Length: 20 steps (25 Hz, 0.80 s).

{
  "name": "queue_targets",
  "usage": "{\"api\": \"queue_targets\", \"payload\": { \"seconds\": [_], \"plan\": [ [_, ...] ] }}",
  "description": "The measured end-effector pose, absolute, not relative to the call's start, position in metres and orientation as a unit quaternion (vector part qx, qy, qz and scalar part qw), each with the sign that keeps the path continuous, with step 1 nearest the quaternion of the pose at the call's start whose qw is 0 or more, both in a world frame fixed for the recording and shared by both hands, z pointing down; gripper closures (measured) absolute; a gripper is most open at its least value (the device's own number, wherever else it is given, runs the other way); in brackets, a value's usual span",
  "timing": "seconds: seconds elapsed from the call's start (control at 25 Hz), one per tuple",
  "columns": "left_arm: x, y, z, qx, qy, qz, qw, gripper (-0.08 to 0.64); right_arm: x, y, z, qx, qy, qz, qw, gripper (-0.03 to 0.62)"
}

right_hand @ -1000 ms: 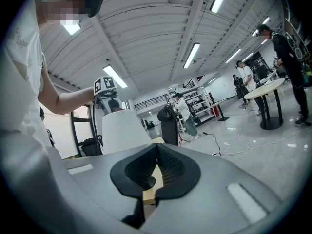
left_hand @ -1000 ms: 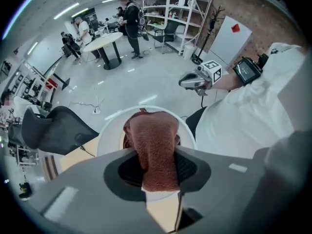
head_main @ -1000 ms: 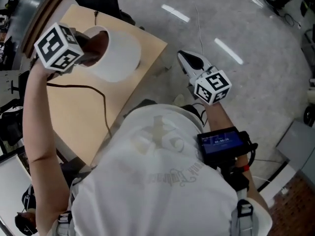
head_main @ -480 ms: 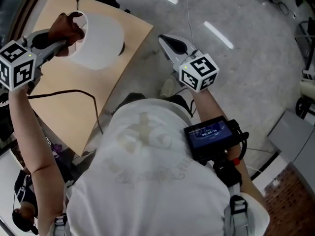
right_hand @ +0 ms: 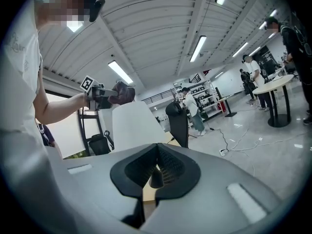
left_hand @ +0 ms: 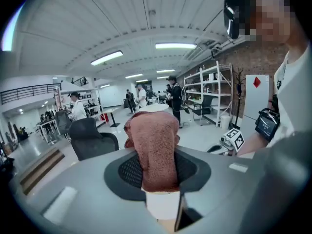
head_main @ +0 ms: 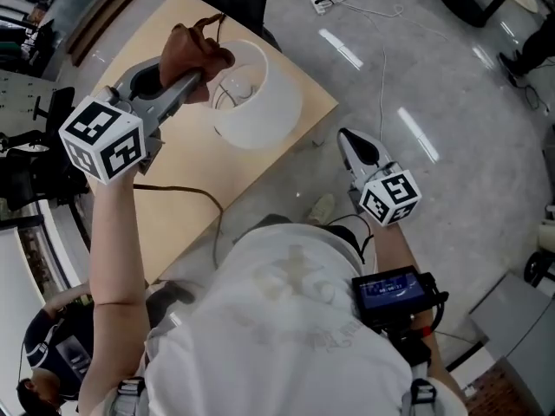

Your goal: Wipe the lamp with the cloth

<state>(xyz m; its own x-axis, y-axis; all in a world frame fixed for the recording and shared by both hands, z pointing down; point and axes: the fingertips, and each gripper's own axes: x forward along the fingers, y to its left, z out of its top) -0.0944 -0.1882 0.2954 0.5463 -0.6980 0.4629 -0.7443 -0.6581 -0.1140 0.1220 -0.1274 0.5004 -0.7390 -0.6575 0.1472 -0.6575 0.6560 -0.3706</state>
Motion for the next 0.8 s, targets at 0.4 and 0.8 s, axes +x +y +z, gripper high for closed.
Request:
{"api": "queue_targets", "payload": {
  "seconds": [0.4, 0.8],
  "plan": [
    [-0.142, -0.106, 0.291, 0.872, -0.485, 0.069, -0.003, 0.433, 0.083, -0.097, 0.477, 0.358, -0.919, 0.168, 0.008, 0.580],
    [-0.177, -0.023, 0.383, 0.859, -0.507, 0.039, 0.060, 0.433, 0.041, -0.049, 0.440, 0.334, -0.933, 0.130, 0.027, 0.580]
  ]
}}
